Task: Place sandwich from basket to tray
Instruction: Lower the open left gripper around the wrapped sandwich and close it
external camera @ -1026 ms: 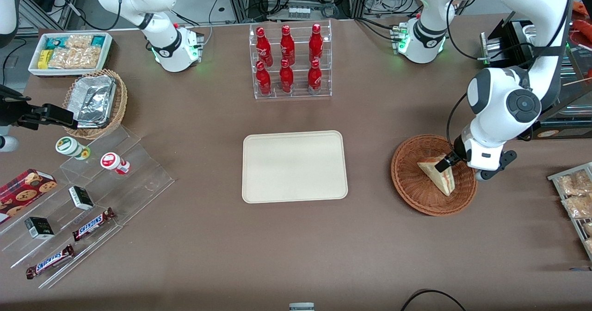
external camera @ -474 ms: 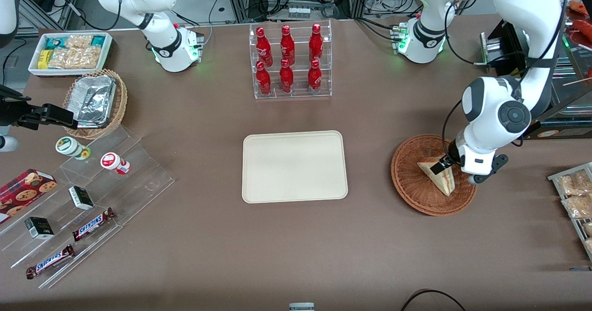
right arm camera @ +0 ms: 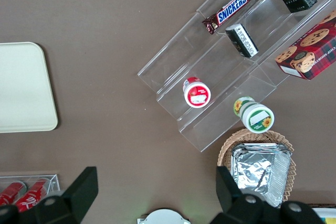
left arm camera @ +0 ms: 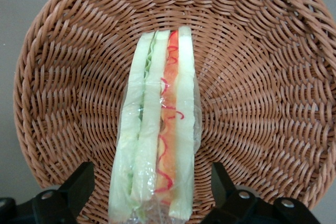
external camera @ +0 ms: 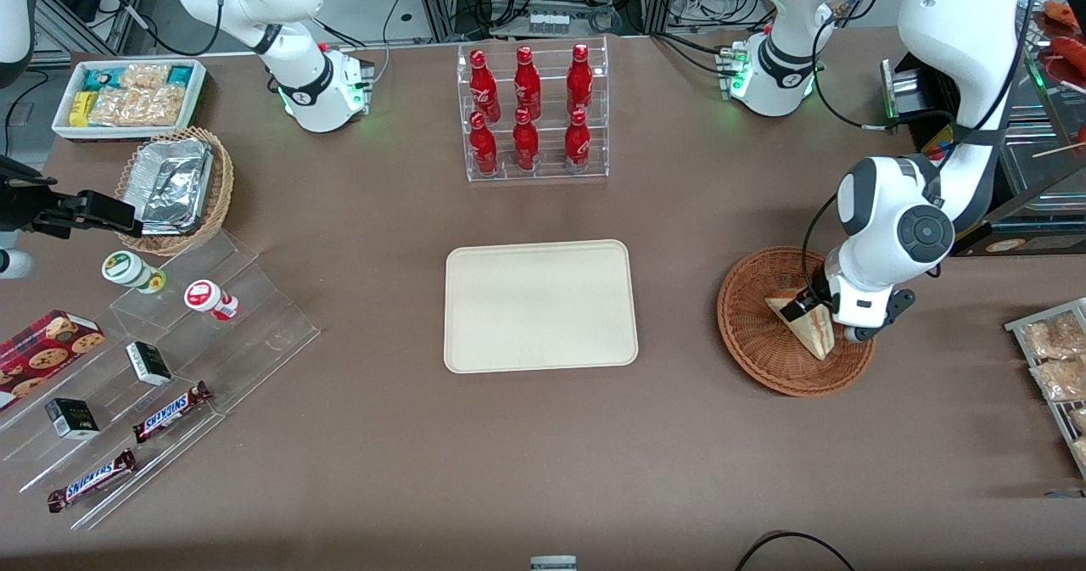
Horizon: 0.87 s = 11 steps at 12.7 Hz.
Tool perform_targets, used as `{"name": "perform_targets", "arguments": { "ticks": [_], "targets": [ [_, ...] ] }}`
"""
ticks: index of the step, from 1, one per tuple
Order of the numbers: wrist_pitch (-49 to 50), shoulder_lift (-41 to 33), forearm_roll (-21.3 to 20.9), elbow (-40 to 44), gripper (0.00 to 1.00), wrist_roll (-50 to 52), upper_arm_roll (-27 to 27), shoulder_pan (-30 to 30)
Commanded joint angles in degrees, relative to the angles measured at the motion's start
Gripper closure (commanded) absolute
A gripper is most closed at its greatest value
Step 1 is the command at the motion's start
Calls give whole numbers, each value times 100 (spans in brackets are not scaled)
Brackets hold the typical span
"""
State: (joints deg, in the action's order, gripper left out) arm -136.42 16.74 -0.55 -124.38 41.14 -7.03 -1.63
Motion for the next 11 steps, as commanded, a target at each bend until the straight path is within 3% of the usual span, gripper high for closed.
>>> {"name": "perform_targets", "arguments": {
  "ticks": [1, 2, 3, 8, 11],
  "targets": [
    [-69, -40, -112, -16, 74, 132, 0, 5],
    [-60, -57, -112, -16, 96, 123, 0, 5],
    [-43, -83, -121, -16, 100, 123, 0, 5],
    [361, -294, -121, 168, 100, 70, -70, 14],
    [1141, -321, -121, 755, 100, 70, -281, 5]
  ]
}}
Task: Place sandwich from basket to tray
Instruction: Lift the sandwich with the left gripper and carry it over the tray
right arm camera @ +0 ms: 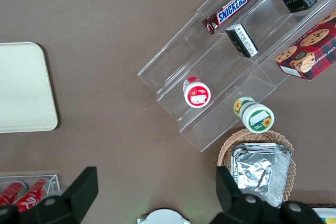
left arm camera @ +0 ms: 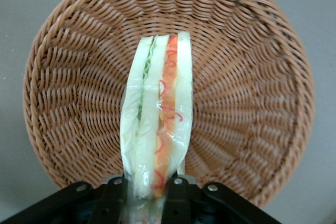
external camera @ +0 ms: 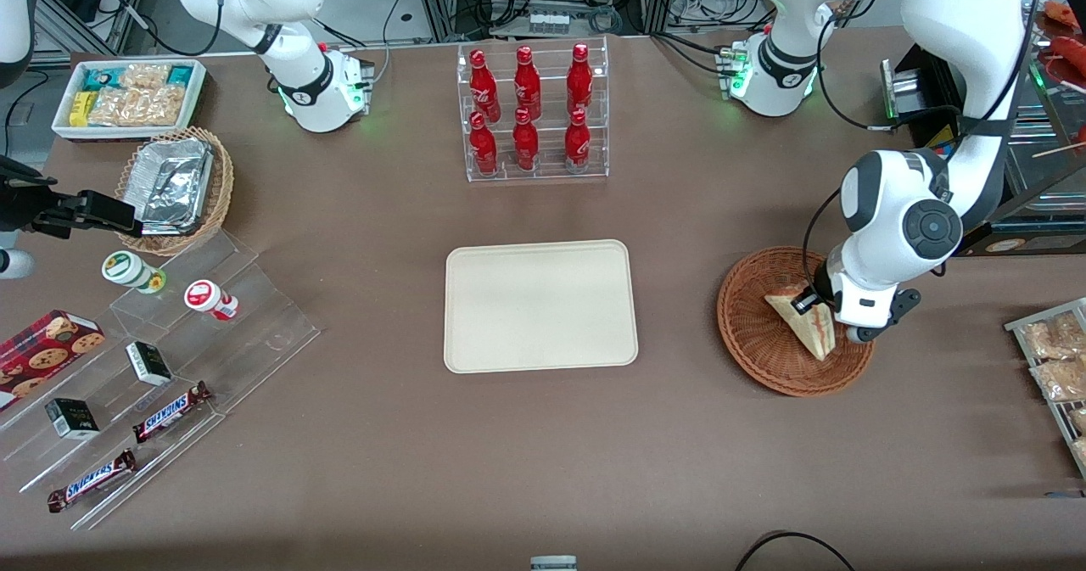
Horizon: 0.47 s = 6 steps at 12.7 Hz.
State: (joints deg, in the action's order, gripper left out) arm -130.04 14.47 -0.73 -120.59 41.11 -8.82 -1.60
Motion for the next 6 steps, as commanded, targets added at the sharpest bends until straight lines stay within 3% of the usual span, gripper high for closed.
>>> {"name": "perform_targets", "arguments": {
  "ticks": [1, 6],
  "targets": [
    [828, -85, -94, 622, 100, 46, -154, 2],
    [1288, -32, -154, 1091, 100, 11, -804, 11]
  ]
}}
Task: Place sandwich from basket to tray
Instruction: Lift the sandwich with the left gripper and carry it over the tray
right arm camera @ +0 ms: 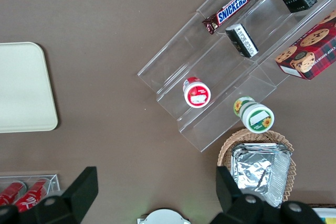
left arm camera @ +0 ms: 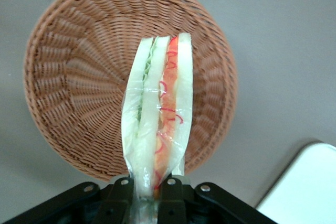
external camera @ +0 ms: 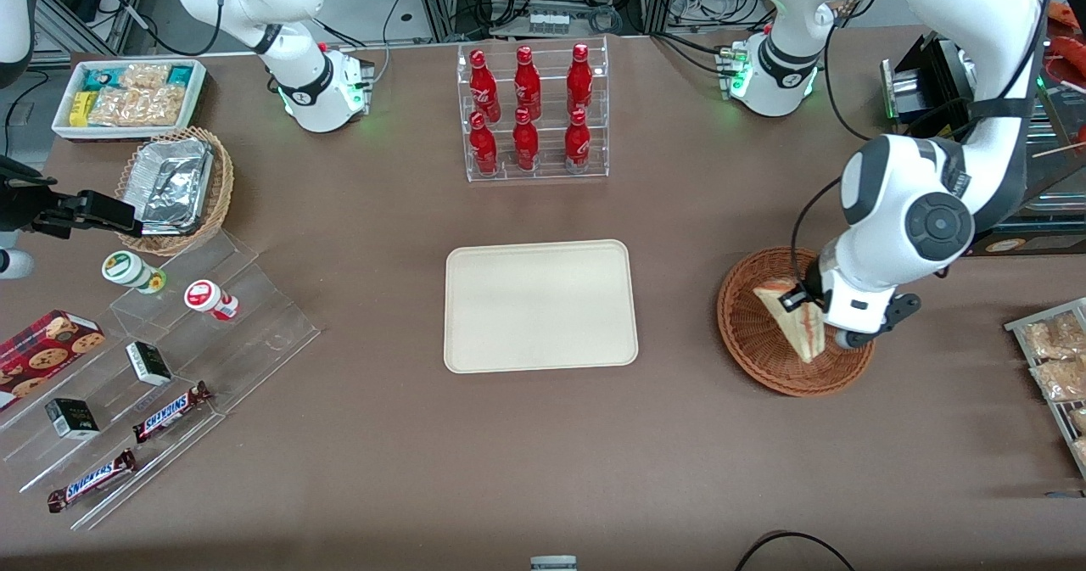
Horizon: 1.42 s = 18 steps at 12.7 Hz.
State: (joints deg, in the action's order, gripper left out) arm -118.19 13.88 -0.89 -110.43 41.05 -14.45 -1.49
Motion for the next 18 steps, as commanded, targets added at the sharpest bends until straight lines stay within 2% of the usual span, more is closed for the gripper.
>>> {"name": "perform_targets", "arguments": {
  "ticks": [1, 3, 6, 7, 8, 10, 13, 18],
  "targets": [
    [103, 62, -279, 74, 100, 26, -408, 0],
    [51, 150, -359, 109, 100, 17, -795, 0],
    [-2, 597, -701, 459, 100, 140, -1498, 0],
    [-11, 703, -719, 600, 100, 175, -1595, 165],
    [-11, 843, -780, 749, 100, 324, -1579, 480],
    [-11, 1159, -1227, 1048, 100, 744, -1588, 876],
    [24, 1863, -1615, 1725, 100, 1615, -1579, 1483],
    [33, 2689, -1616, 2665, 100, 2170, -1561, 2213]
  ]
}}
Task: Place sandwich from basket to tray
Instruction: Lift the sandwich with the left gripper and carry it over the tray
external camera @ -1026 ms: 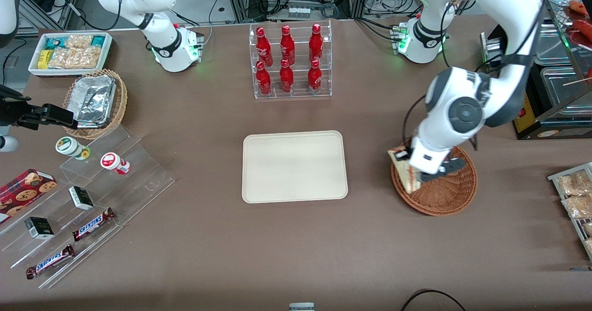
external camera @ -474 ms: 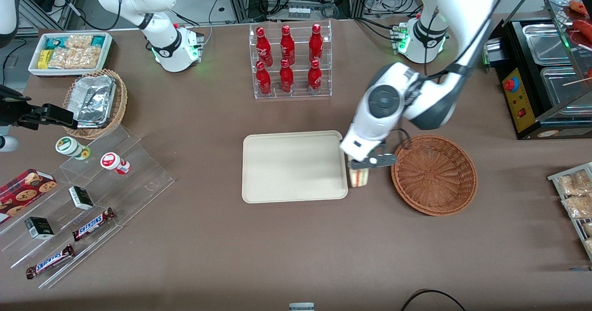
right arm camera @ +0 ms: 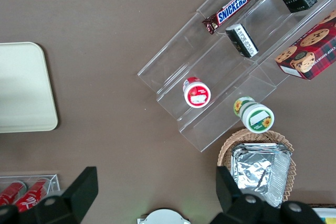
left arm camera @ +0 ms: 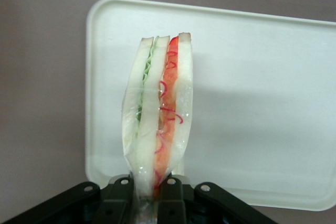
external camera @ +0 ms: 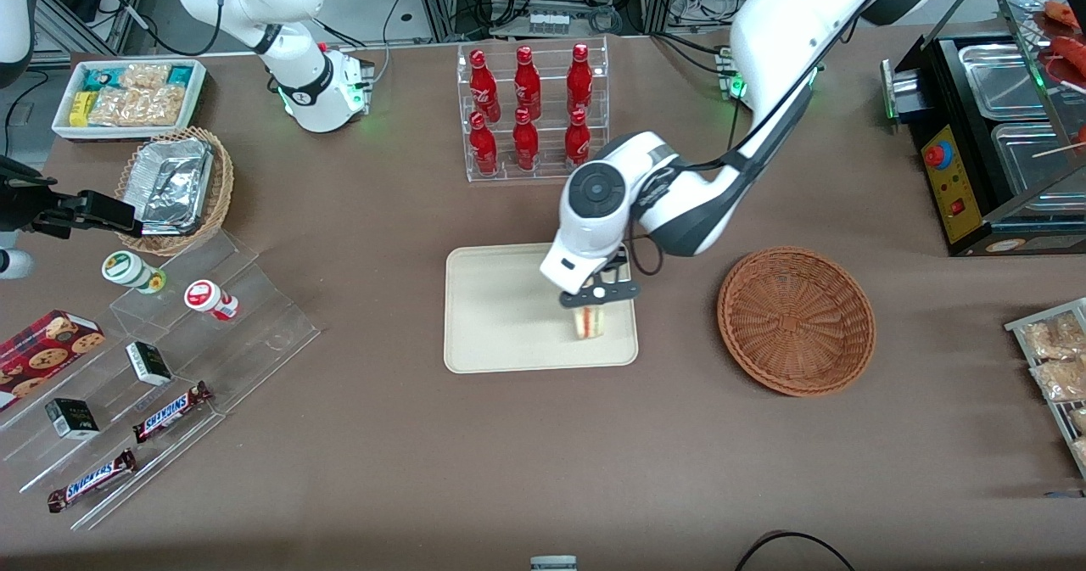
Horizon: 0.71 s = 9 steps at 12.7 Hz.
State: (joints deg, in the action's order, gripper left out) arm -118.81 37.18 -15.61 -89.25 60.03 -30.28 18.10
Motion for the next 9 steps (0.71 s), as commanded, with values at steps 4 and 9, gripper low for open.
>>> {"name": "perform_targets", "arguments": {
  "ticks": [4, 9],
  "targets": [
    [287, 930, -319, 1233, 100, 676, 67, 747],
    [745, 1283, -653, 1789, 100, 774, 180, 1063]
  ]
}}
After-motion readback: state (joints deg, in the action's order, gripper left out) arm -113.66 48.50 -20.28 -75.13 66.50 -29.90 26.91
